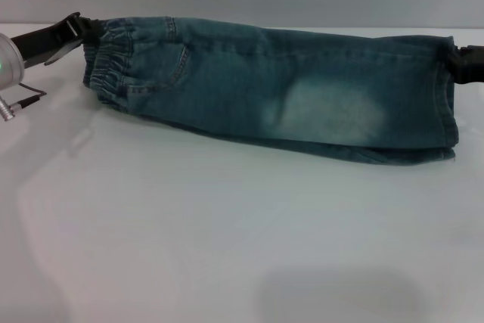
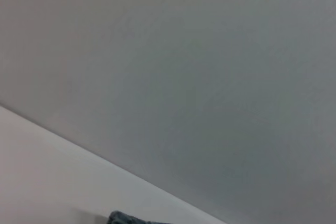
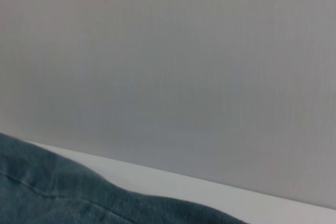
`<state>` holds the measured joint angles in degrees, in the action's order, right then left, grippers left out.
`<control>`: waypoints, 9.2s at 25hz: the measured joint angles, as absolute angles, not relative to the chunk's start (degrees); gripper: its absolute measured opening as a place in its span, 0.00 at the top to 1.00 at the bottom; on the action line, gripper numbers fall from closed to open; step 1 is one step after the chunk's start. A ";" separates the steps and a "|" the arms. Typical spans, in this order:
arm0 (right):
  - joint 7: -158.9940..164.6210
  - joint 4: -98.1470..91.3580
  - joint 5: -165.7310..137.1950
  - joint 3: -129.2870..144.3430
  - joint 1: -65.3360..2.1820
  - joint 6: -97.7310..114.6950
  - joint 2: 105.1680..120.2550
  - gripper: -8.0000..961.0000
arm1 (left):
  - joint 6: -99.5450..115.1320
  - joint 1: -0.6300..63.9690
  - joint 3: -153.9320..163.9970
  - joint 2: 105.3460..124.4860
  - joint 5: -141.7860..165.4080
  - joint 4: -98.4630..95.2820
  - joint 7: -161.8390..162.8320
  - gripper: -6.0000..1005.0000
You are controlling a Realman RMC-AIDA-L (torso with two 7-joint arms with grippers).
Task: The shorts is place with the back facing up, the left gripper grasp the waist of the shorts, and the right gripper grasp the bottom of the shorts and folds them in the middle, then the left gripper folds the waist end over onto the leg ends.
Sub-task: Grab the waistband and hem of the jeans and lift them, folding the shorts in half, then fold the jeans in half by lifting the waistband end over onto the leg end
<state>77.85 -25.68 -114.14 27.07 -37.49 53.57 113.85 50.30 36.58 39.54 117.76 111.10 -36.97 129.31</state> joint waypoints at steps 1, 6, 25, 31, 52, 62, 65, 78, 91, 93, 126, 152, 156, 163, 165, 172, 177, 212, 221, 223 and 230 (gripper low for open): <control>77.83 -25.62 -114.13 27.07 -37.57 53.45 113.87 0.98 | 50.13 36.76 39.59 117.76 111.10 -36.64 129.05 0.95; 77.80 -25.31 -114.21 27.07 -37.90 53.10 113.89 0.97 | 49.93 37.23 39.69 117.76 111.10 -36.05 127.81 0.95; 78.84 -25.24 -114.64 31.55 -38.40 43.69 115.68 0.65 | 48.69 38.32 41.16 117.94 110.09 -35.48 122.88 0.70; 78.76 -27.44 -112.67 31.01 -37.02 42.12 116.87 0.52 | 50.98 37.35 41.11 117.77 107.81 -35.51 119.87 0.54; 50.96 -23.44 -61.26 30.84 -24.31 66.14 118.47 0.41 | 52.53 31.41 40.93 117.83 101.51 -34.03 98.61 0.16; 48.95 -17.92 -51.21 30.77 -22.22 69.66 118.78 0.41 | 44.44 32.54 41.05 118.28 96.19 -27.30 86.44 0.16; 49.01 -17.16 -50.82 31.14 -22.19 70.45 118.68 0.41 | 43.49 32.54 41.04 118.23 93.07 -25.99 82.48 0.16; 49.97 -17.02 -50.78 31.28 -22.15 70.47 118.55 0.41 | 40.55 34.11 41.15 118.04 92.32 -22.41 78.86 0.18; 50.32 -16.52 -50.72 31.29 -22.14 70.23 118.45 0.41 | 40.23 37.32 41.13 118.24 92.25 -17.91 75.86 0.19; 50.37 -16.52 -50.72 31.29 -22.15 70.22 118.46 0.41 | 40.18 37.44 41.13 118.32 92.25 -17.83 75.78 0.19; 50.53 -15.15 -50.61 30.77 -21.88 70.04 118.47 0.41 | 44.07 36.82 40.66 118.51 86.78 -14.79 67.73 0.53; 50.62 -14.10 -50.62 30.76 -22.06 70.05 118.47 0.41 | 44.78 36.20 40.77 118.46 86.38 -14.72 67.67 0.79; 50.62 -14.04 -50.62 30.76 -22.06 70.05 118.46 0.41 | 44.91 36.21 40.64 118.46 86.40 -14.69 67.67 0.85; 50.62 -14.04 -50.62 30.76 -22.19 69.83 118.46 0.41 | 45.46 36.20 40.62 118.46 86.40 -14.68 67.67 0.91; 50.62 -14.04 -50.63 30.76 -22.27 69.57 118.46 0.41 | 45.54 36.15 40.61 118.43 86.40 -14.67 67.67 0.92; 50.24 -13.65 -50.62 30.76 -22.55 68.70 118.46 0.41 | 47.25 36.12 40.60 118.37 86.40 -14.76 67.64 0.93; 50.18 -13.60 -50.62 30.76 -23.27 65.94 118.47 0.41 | 54.99 36.06 40.60 118.12 86.40 -15.81 67.78 0.93; 46.07 0.16 -51.15 45.60 -39.78 55.79 119.30 0.41 | 73.56 45.08 40.96 118.07 82.82 -23.13 77.16 0.94; 47.15 3.60 -52.22 47.70 -43.61 54.54 119.59 0.41 | 75.06 46.12 41.04 118.18 82.13 -24.85 78.26 0.94; 49.51 3.66 -54.50 47.72 -44.25 54.53 119.60 0.41 | 75.26 46.28 41.08 118.16 82.05 -25.26 78.59 0.94; 58.49 3.35 -63.05 47.73 -46.84 55.02 119.63 0.41 | 76.11 46.89 41.24 118.20 82.00 -25.80 79.08 0.94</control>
<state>58.49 3.35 -63.05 47.73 -46.84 55.02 119.63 76.11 46.89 41.24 118.20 82.00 -25.80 79.08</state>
